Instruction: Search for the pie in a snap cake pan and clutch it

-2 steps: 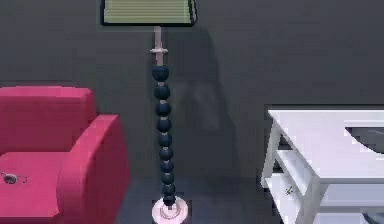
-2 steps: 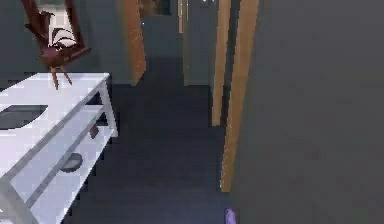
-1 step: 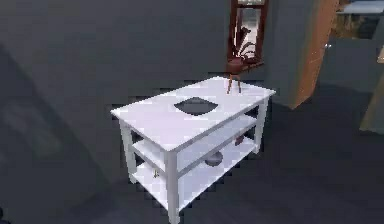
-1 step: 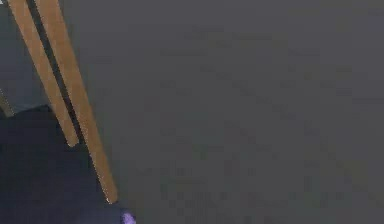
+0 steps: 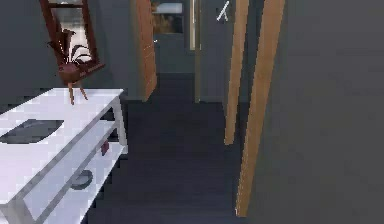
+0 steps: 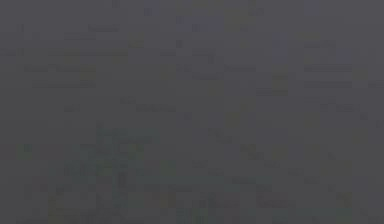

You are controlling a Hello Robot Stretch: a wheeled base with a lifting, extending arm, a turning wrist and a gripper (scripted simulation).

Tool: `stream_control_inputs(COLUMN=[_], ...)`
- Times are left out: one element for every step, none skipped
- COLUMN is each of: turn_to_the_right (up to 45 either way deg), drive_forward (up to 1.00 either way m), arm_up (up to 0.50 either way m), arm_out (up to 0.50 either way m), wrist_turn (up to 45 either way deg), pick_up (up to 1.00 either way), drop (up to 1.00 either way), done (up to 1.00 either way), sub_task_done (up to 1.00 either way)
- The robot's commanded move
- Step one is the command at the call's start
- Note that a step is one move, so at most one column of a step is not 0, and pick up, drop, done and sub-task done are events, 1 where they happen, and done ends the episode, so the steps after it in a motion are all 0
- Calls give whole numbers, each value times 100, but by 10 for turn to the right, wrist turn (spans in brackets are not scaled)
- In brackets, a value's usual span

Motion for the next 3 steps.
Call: stream_control_inputs(turn_to_the_right=[0,0,360], drive_forward=[100,35,0], arm_up=[0,0,0], arm_out=[0,0,0], wrist_turn=[0,0,0], pick_up=[0,0,0], drop=[0,0,0], done=[0,0,0], sub_task_done=[0,0,0])
